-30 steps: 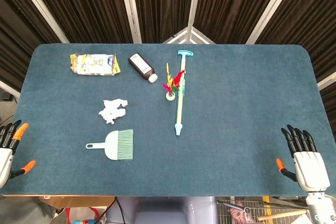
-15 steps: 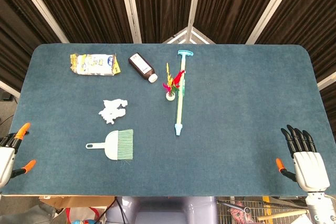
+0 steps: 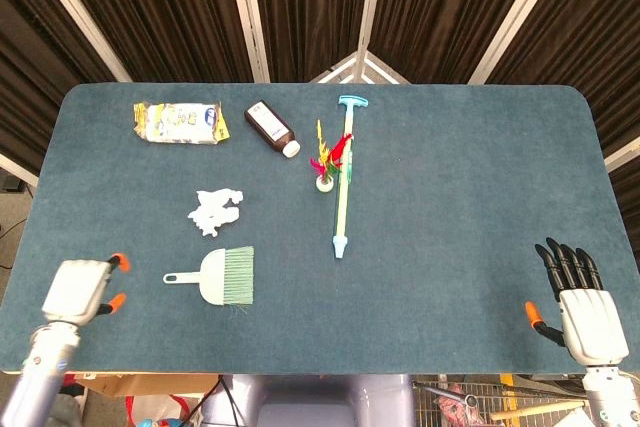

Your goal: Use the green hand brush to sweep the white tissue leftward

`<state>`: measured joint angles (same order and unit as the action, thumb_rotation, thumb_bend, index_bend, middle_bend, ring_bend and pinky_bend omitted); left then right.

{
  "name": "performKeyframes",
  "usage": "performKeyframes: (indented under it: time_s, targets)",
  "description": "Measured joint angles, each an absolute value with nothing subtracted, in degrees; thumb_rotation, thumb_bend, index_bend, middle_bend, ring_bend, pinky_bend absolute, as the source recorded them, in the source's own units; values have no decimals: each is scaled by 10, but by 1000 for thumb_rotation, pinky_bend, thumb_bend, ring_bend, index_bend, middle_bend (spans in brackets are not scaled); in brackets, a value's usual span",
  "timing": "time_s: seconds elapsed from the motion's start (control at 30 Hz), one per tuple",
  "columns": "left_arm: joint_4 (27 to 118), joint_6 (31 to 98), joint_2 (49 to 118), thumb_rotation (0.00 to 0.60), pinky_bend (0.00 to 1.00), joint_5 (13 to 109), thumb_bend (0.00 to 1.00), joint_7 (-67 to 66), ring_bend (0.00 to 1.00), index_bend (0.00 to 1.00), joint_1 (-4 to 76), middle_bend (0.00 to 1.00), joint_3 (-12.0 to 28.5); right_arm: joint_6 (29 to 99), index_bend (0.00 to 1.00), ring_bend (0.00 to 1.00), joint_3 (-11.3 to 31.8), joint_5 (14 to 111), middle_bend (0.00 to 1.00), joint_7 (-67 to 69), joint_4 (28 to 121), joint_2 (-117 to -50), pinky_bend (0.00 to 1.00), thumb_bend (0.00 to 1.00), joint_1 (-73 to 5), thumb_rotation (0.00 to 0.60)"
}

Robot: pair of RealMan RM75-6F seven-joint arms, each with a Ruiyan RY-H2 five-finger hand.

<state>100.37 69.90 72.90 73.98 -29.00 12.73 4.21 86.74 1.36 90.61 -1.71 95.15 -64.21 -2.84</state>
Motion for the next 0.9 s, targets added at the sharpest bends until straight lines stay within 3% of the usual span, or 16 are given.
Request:
performKeyframes:
  time_s: [0.33, 0.67, 0.77, 0.9]
  targets:
    - [984, 652, 842, 600, 1000, 599, 406, -406, 1000, 445, 195, 1000, 72, 866, 0, 0, 13, 907, 0, -9, 954, -640, 0, 375, -29, 600]
    - [946, 649, 901, 600, 1000, 533, 416, -439, 1000, 442, 230, 1000, 80, 865, 0, 0, 13, 905, 0, -4, 955, -638, 0, 376, -29, 600]
    - [937, 650, 909, 600, 1000, 522, 462, -439, 1000, 459, 236, 1000, 80, 866, 0, 0, 13, 906, 0, -5, 955, -639, 0, 376, -29, 600]
    - [929, 649, 916, 600, 1000, 510, 622, -439, 1000, 609, 241, 1000, 76, 866, 0, 0, 12, 905, 0, -6, 956, -639, 0, 375, -28, 600]
